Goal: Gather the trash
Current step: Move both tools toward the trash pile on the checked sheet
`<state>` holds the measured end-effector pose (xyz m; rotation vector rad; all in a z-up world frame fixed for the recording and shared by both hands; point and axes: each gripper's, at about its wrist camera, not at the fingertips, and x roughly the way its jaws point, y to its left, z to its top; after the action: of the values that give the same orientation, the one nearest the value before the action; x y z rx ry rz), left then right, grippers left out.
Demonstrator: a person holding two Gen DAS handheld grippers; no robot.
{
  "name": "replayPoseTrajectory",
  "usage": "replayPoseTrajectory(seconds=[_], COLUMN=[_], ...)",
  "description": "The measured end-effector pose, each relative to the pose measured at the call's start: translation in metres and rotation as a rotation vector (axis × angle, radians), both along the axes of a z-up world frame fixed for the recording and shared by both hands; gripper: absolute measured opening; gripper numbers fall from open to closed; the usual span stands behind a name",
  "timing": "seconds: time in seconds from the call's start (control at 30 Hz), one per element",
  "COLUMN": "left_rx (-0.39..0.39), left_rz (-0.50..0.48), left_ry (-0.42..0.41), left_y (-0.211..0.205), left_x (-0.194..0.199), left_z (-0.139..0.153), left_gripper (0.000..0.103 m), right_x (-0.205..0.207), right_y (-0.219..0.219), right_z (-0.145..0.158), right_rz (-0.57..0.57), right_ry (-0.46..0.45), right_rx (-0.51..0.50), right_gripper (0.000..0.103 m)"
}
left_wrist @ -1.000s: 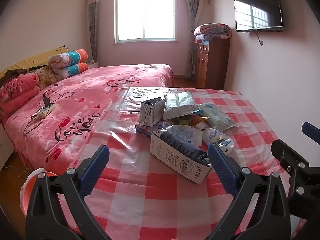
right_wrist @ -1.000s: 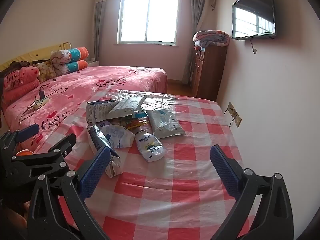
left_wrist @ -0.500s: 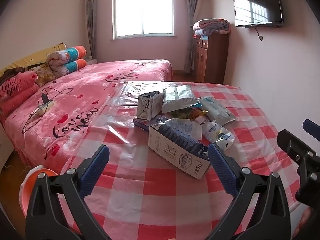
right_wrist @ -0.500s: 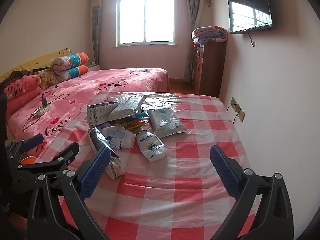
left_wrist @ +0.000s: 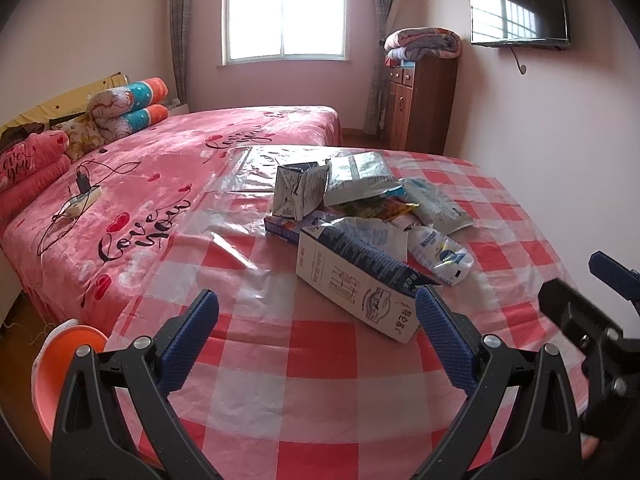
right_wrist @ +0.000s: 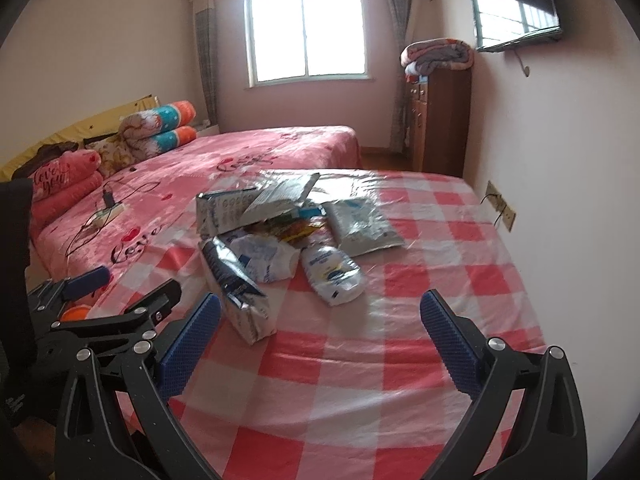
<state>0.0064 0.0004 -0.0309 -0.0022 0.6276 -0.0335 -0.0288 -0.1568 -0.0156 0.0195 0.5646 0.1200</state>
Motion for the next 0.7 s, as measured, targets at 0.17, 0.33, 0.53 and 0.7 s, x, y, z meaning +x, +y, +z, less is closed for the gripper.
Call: replayPoseTrajectory(seconds=[0.17, 0.33, 0.53, 0.7], left_rx=[-0.04, -0.064, -0.067, -0.152], left_rz=[-0.021, -0.049, -0.052, 0.014], left_ry=[0.003, 0.004, 0.082, 0.188], left_y=[0.01, 0.021, 0.034, 0.054], left_x=[-0.006, -0.018, -0.015, -0.001], left_z=[-0.018, -0.041, -0.057, -0.057], left_gripper=[0.099, 0.099, 0.099, 0.099], right_x=[-0.004, -0.001, 0.007, 0.016], right_y=[0.002, -0.007, -0.024, -0.04], right_z=[-0.013, -0.026, -0.039, -0.045], right_rz=[0.011, -0.004, -0.038, -0.047], right_ry=[0.008, 0.043, 0.1, 0.131], right_rx=[0.0, 0.013, 0.041, 0.082], right_gripper=[0.099, 0.099, 0.099, 0.099])
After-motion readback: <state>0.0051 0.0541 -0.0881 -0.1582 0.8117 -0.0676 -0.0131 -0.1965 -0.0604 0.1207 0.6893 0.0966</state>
